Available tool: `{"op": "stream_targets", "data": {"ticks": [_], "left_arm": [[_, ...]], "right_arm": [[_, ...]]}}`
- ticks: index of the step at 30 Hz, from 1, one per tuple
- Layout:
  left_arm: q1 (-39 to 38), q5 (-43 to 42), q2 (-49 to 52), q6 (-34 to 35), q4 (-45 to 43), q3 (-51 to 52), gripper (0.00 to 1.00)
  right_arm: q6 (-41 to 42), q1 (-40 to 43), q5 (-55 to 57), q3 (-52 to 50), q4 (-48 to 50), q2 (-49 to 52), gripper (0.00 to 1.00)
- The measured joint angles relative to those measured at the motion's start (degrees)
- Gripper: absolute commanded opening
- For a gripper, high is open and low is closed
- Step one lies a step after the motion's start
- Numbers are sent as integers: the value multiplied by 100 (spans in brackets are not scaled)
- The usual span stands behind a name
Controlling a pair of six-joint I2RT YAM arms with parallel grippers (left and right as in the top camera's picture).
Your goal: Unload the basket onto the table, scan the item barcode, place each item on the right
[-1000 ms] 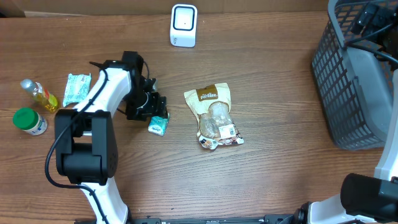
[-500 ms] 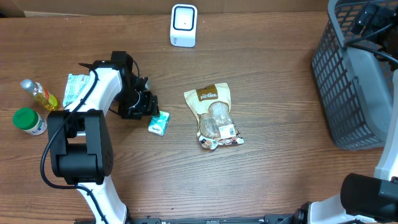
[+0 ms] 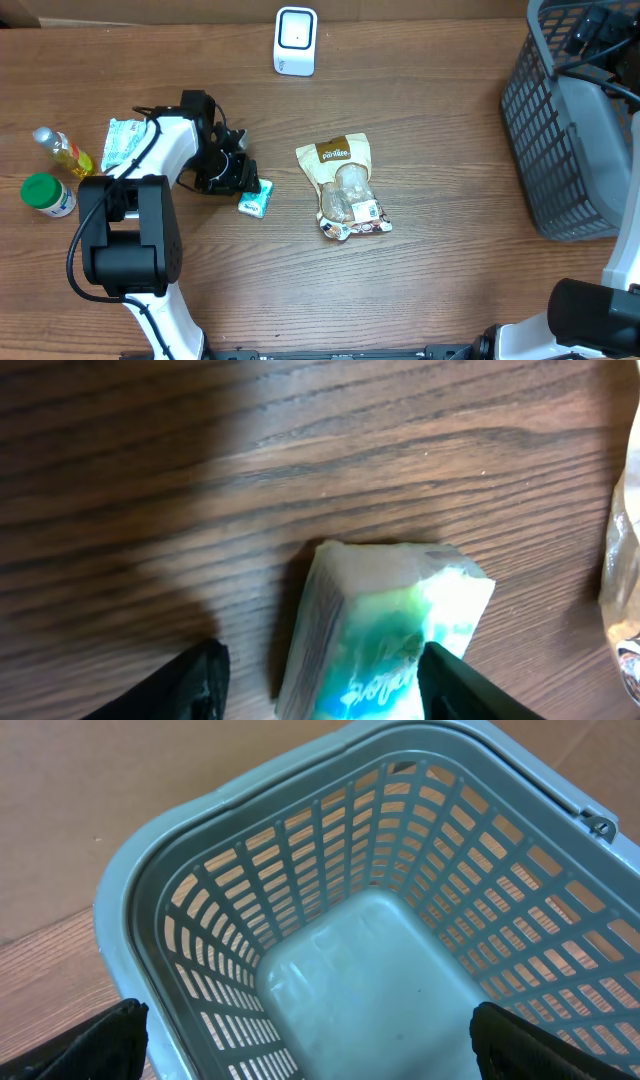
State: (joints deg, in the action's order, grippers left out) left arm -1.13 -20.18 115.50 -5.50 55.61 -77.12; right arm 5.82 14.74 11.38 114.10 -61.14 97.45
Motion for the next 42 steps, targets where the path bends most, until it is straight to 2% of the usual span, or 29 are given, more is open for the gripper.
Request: {"op": "stream_targets", "data": {"ticks": [5, 8, 16, 24, 28, 33, 39, 42], "left_arm": [[0, -68, 0, -74, -46, 72, 56], [0, -90, 0, -103, -48, 72, 43], [0, -72, 0, -114, 70, 72, 47], [-2, -24, 0, -114, 20, 72, 32], [-2, -22, 0, -116, -81, 114, 29], [-13, -127, -59, -144, -317, 278, 4], [-15, -177, -114, -179, -389, 348, 4], [-11, -466, -109, -210, -411, 361, 4]], "right_arm": [[-4, 0, 2, 0, -2, 0, 100], [-2, 0, 2, 0, 0, 0, 100], [-4, 0, 2, 0, 0, 0, 100], [-2, 0, 2, 0, -2, 0, 100], [0, 0, 0, 0, -2, 0, 100], [-4, 0, 2, 0, -4, 0, 100], [-2, 0, 2, 0, 2, 0, 100], [-2, 0, 2, 0, -2, 0, 100]]}}
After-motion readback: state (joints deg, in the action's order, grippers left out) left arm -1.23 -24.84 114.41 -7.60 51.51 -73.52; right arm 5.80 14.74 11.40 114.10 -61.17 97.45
